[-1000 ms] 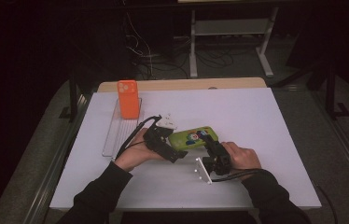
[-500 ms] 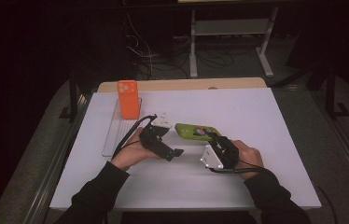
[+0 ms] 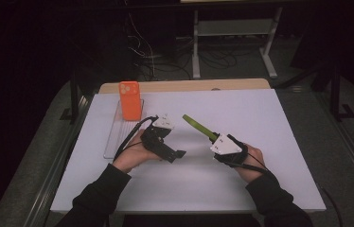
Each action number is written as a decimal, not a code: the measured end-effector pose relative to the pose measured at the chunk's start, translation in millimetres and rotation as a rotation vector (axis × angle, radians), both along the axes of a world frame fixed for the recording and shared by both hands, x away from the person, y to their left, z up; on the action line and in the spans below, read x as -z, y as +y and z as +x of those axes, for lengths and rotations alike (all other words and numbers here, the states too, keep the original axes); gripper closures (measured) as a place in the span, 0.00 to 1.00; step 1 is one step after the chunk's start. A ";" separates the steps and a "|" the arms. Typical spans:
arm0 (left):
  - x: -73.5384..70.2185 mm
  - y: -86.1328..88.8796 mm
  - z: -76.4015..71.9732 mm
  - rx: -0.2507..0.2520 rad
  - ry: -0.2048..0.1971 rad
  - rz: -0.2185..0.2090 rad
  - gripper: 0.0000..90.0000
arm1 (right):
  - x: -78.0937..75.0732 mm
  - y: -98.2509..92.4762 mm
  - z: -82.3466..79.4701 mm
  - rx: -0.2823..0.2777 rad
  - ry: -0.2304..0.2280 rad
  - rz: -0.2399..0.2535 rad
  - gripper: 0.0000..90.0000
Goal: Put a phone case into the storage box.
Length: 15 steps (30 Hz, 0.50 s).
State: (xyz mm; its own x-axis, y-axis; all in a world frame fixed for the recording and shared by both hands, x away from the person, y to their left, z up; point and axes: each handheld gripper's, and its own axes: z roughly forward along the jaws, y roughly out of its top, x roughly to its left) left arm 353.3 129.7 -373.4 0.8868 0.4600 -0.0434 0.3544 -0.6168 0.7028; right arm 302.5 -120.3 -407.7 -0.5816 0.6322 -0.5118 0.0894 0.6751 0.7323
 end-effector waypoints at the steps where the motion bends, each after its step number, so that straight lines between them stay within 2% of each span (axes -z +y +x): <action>1: 0.3 0.0 0.1 -0.002 0.002 -0.001 0.00 | -0.7 -0.8 0.8 0.002 0.016 0.019 0.84; 2: 0.6 -0.2 0.0 -0.006 0.002 -0.004 0.00 | -1.2 -0.6 0.9 0.013 0.038 0.059 0.84; 5: 0.8 -0.3 -0.6 -0.021 0.008 -0.012 0.00 | -2.4 -3.5 3.8 0.014 0.085 0.111 0.84; 6: 1.2 -0.9 -1.0 -0.032 0.007 -0.027 0.00 | -2.7 -4.1 4.6 0.018 0.108 0.138 0.84; 9: 0.0 0.9 0.1 -0.025 0.004 -0.012 0.00 | -3.6 -7.2 8.0 0.027 0.169 0.206 0.84; 15: -0.1 2.2 1.4 -0.046 0.003 -0.026 0.00 | -4.1 -16.0 15.2 0.036 0.261 0.321 0.84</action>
State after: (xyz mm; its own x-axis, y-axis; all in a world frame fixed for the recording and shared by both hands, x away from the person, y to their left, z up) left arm 354.7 131.9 -373.3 0.8647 0.4988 -0.0587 0.3840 -0.5813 0.7174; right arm 317.8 -136.3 -403.6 -0.6406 0.7578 -0.1241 0.3190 0.4096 0.8547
